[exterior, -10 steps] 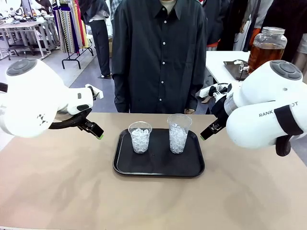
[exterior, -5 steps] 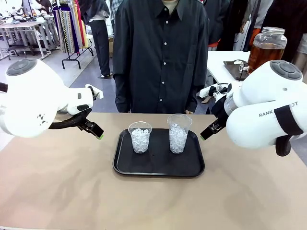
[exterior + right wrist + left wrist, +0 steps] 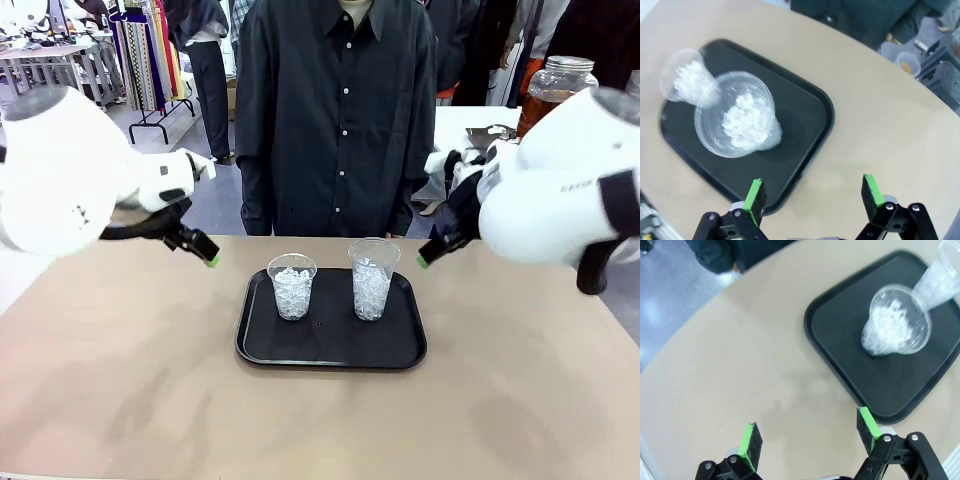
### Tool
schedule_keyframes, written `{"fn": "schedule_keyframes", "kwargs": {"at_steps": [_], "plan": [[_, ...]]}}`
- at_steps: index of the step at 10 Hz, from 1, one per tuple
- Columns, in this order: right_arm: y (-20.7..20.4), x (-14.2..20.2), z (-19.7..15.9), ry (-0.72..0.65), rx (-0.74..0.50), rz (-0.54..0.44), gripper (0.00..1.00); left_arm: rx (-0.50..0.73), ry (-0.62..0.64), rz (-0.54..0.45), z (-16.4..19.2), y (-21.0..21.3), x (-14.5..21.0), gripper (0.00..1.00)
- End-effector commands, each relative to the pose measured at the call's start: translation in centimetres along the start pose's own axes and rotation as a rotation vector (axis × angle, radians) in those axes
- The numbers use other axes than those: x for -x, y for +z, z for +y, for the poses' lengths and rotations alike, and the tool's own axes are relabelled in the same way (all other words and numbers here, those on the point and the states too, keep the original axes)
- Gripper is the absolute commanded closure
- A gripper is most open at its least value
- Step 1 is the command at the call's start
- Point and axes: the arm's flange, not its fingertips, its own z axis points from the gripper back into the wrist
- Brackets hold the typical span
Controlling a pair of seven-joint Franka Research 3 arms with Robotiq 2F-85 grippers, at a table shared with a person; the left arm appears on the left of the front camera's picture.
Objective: Pour the drink into the iced cup.
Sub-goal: Pick up the iced cup indicated by the human and present it to them.
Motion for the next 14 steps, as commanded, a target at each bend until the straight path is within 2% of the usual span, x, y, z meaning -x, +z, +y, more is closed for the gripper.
{"fn": "schedule_keyframes", "kwargs": {"at_steps": [1, 4, 7, 9, 10, 11, 14], "plan": [[2.9, -1.3, -2.5, -0.044, -0.178, -0.031, 0.0, 0.08, 0.066, -0.018, 0.5, 2.7, -1.7, 0.0], [5.3, -1.8, -5.8, -0.198, -0.451, -0.098, 0.0, 0.246, 0.34, -0.08, 3.6, 4.5, -1.9, 0.0], [4.7, -1.4, -8.4, -0.319, -0.619, -0.111, 0.0, 0.395, 0.5, -0.073, 6.2, 4.3, -1.4, 0.0], [4.5, -1.3, -8.2, -0.303, -0.587, -0.106, 0.0, 0.421, 0.497, -0.05, 6.5, 4.0, -1.2, 0.0], [4.6, -1.3, -7.4, -0.235, -0.5, -0.108, 0.0, 0.349, 0.396, -0.034, 5.7, 4.3, -1.4, 0.0], [4.8, -0.4, -8.4, -0.34, -0.612, -0.096, 0.0, 0.4, 0.524, -0.056, 6.2, 4.4, -0.7, 0.0], [4.8, -0.4, -8.4, -0.34, -0.612, -0.096, 0.0, 0.4, 0.524, -0.056, 6.2, 4.4, -0.7, 0.0]]}}
